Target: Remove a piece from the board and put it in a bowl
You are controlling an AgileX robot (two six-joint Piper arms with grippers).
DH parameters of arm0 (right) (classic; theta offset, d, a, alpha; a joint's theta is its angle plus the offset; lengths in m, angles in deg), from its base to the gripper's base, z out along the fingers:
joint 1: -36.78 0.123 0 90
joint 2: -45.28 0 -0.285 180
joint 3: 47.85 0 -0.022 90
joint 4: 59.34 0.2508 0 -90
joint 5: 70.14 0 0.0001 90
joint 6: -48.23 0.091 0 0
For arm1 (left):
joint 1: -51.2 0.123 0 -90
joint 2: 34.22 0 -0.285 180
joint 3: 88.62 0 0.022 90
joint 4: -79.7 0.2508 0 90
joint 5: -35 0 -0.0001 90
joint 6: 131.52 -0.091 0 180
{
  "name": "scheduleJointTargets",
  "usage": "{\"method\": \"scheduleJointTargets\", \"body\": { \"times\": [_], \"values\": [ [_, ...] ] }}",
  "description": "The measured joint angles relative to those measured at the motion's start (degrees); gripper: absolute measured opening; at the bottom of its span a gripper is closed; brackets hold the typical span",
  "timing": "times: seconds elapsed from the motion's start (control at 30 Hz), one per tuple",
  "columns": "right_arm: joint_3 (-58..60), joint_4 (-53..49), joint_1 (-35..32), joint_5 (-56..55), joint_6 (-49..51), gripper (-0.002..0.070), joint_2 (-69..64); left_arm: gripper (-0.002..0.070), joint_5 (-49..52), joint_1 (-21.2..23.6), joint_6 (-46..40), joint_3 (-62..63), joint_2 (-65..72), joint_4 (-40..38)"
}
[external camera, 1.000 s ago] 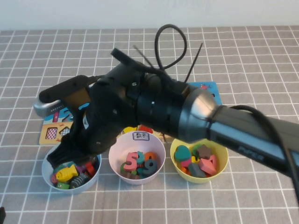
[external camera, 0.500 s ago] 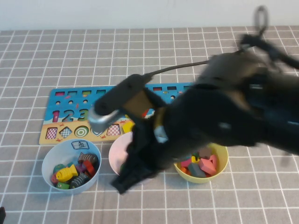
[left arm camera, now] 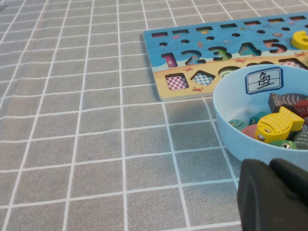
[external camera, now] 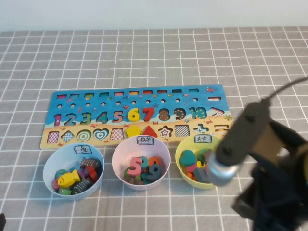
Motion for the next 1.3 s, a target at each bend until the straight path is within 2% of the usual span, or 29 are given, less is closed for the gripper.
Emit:
{"method": "scheduleJointTargets", "body": {
  "times": [0.13,0.27,0.43,0.57,0.77,0.93,1.03,1.13,1.3],
  "values": [
    [0.19,-0.67,0.00,6.27,0.00,-0.0015,2.41,0.0002,0.00,0.00,0.00,0.00,0.00,0.00],
    [1.87,-2.09,0.00,5.85,0.00,-0.0016,4.82,0.0002,0.00,0.00,0.00,0.00,0.00,0.00],
    [7.41,-3.51,0.00,-0.07,0.00,-0.0016,8.23,0.0002,0.00,0.00,0.00,0.00,0.00,0.00],
    [14.59,-4.39,-2.37,-9.74,0.00,-0.0017,11.76,0.0002,0.00,0.00,0.00,0.00,0.00,0.00],
    [31.44,-5.11,-18.53,-31.99,-0.10,-0.0016,21.38,0.0002,0.00,0.00,0.00,0.00,0.00,0.00],
    [46.23,-5.72,-35.46,-54.01,-0.10,-0.0017,32.46,0.0003,0.00,0.00,0.00,0.00,0.00,0.00],
    [53.70,-5.72,-44.91,-60.81,-0.10,-0.0017,39.98,0.0002,0.00,0.00,0.00,0.00,0.00,0.00],
    [58.88,-5.72,-51.58,-63.79,-0.10,-0.0017,46.93,0.0002,0.00,0.00,0.00,0.00,0.00,0.00],
    [64.23,-2.37,-56.49,-64.44,-0.10,-0.0017,54.94,0.0002,0.00,0.00,0.00,0.00,0.00,0.00]
  ]
}}
